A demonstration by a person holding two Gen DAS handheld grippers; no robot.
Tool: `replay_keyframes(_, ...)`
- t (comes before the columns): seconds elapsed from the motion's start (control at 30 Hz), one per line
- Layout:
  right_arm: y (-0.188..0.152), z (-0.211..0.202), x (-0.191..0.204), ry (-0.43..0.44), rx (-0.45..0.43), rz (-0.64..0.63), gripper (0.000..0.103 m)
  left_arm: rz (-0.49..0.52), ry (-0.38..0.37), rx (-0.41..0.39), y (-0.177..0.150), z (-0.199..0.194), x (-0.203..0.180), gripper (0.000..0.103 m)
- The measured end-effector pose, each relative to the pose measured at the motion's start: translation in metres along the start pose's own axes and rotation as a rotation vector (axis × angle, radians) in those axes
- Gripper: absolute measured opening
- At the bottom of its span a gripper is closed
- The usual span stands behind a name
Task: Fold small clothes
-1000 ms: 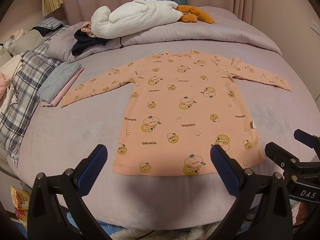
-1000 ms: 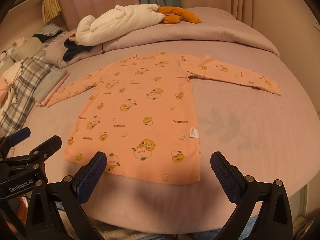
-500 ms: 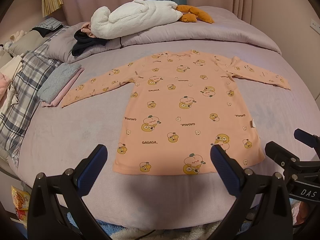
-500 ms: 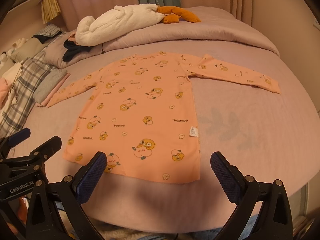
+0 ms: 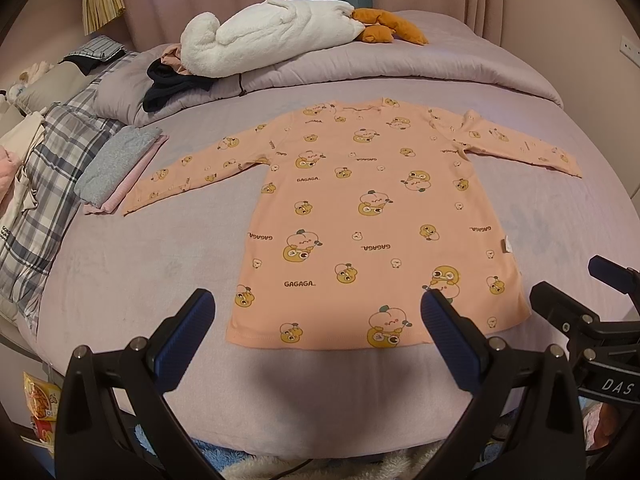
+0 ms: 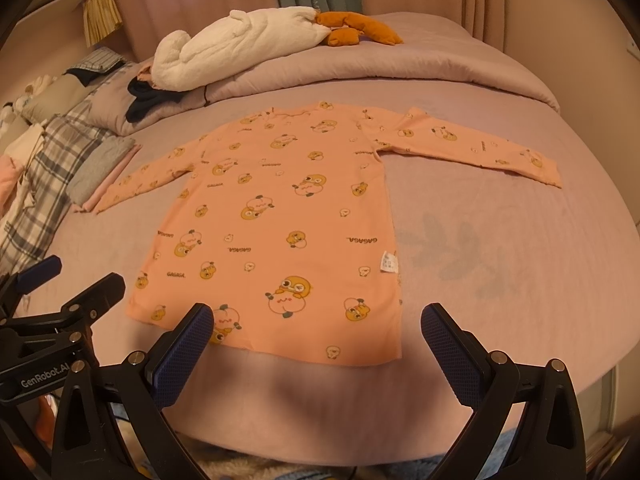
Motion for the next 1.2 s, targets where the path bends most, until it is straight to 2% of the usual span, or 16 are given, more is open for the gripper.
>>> replay_keyframes(1.2,-0.0042,0.0026,0.0009,0.009,0.010,0.007,0.102,-0.002,-0.006,0.000,0.0004,0.0028,0.0022,0.103)
Point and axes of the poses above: each gripper's, at about its wrist camera, not at the fingertips, and z roughly the way its jaws point, x to its left, y to its top, the point moved 4 cm from there along z, roughly the way its jaws point, and after that the axes turned 11 degrees about z, right-handed, at the moved point
